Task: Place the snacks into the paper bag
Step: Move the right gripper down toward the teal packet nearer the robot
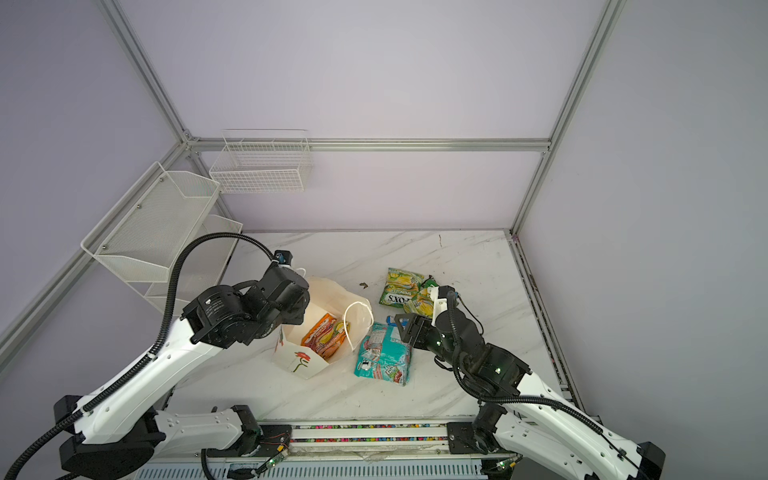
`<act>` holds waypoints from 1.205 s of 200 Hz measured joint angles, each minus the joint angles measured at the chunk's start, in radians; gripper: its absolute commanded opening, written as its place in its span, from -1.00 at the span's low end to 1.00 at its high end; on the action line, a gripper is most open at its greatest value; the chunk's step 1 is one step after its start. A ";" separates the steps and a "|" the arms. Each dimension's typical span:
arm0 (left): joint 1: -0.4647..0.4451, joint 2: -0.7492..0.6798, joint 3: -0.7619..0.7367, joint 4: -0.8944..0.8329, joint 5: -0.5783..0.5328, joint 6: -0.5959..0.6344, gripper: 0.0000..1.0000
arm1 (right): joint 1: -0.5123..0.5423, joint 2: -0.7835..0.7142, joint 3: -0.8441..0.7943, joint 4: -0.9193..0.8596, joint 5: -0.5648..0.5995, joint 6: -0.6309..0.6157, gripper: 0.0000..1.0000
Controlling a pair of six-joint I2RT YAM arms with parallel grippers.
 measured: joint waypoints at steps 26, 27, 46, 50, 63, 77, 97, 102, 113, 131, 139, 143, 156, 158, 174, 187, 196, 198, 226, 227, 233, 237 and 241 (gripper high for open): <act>0.000 0.001 0.000 0.000 0.002 -0.005 -1.00 | 0.000 0.006 -0.035 0.000 -0.014 0.009 0.42; 0.000 0.001 0.000 0.000 0.002 -0.005 -1.00 | 0.000 0.008 -0.037 0.000 -0.015 0.009 0.42; 0.000 0.003 0.000 0.000 0.004 -0.005 -1.00 | 0.000 0.044 -0.048 0.000 -0.034 0.011 0.42; 0.000 0.003 0.000 0.000 0.005 -0.005 -1.00 | 0.000 0.052 -0.049 0.001 -0.037 0.011 0.42; 0.000 0.003 0.000 0.000 0.007 -0.005 -1.00 | 0.000 0.074 -0.054 0.001 -0.047 0.011 0.42; 0.000 0.003 0.000 0.001 0.008 -0.005 -1.00 | 0.000 0.087 -0.059 0.001 -0.056 0.011 0.42; 0.000 0.003 0.000 0.002 0.008 -0.005 -1.00 | 0.000 0.094 -0.066 0.002 -0.065 0.012 0.42; 0.000 0.003 0.000 0.002 0.009 -0.005 -1.00 | 0.000 0.095 -0.066 0.002 -0.066 0.012 0.42; 0.000 0.003 0.000 0.004 0.009 -0.005 -1.00 | 0.000 0.102 -0.068 0.005 -0.073 0.012 0.42; 0.000 0.002 0.000 0.007 0.011 -0.005 -1.00 | 0.000 0.120 -0.072 0.009 -0.083 0.013 0.42; 0.000 0.002 0.000 0.008 0.011 -0.005 -1.00 | 0.000 0.130 -0.074 0.010 -0.088 0.015 0.42; 0.000 0.002 0.000 0.008 0.012 -0.005 -1.00 | -0.001 0.134 -0.076 0.011 -0.089 0.016 0.42; 0.000 0.002 0.000 0.008 0.012 -0.005 -1.00 | -0.001 0.142 -0.085 0.018 -0.093 0.017 0.42; 0.000 0.002 0.000 0.008 0.013 -0.005 -1.00 | -0.001 0.143 -0.087 0.019 -0.095 0.018 0.42; 0.000 0.002 0.000 0.008 0.015 -0.005 -1.00 | 0.000 0.145 -0.100 0.029 -0.105 0.020 0.42; 0.000 0.002 0.000 0.008 0.015 -0.005 -1.00 | -0.001 0.146 -0.107 0.034 -0.110 0.022 0.42; 0.000 0.002 0.000 0.008 0.015 -0.005 -1.00 | -0.001 0.148 -0.112 0.037 -0.112 0.023 0.42; 0.000 0.002 0.000 0.008 0.015 -0.005 -1.00 | 0.000 0.148 -0.113 0.038 -0.113 0.024 0.42; 0.000 0.002 0.000 0.008 0.016 -0.005 -1.00 | 0.000 0.150 -0.118 0.043 -0.119 0.027 0.43; 0.000 0.002 0.000 0.008 0.016 -0.005 -1.00 | -0.001 0.150 -0.118 0.044 -0.120 0.027 0.43; 0.000 0.002 0.000 0.008 0.016 -0.005 -1.00 | -0.001 0.150 -0.118 0.046 -0.122 0.027 0.43; 0.000 0.002 0.000 0.009 0.016 -0.005 -1.00 | -0.001 0.150 -0.118 0.048 -0.125 0.027 0.43; 0.000 0.002 0.000 0.009 0.017 -0.005 -1.00 | -0.001 0.150 -0.118 0.048 -0.127 0.027 0.43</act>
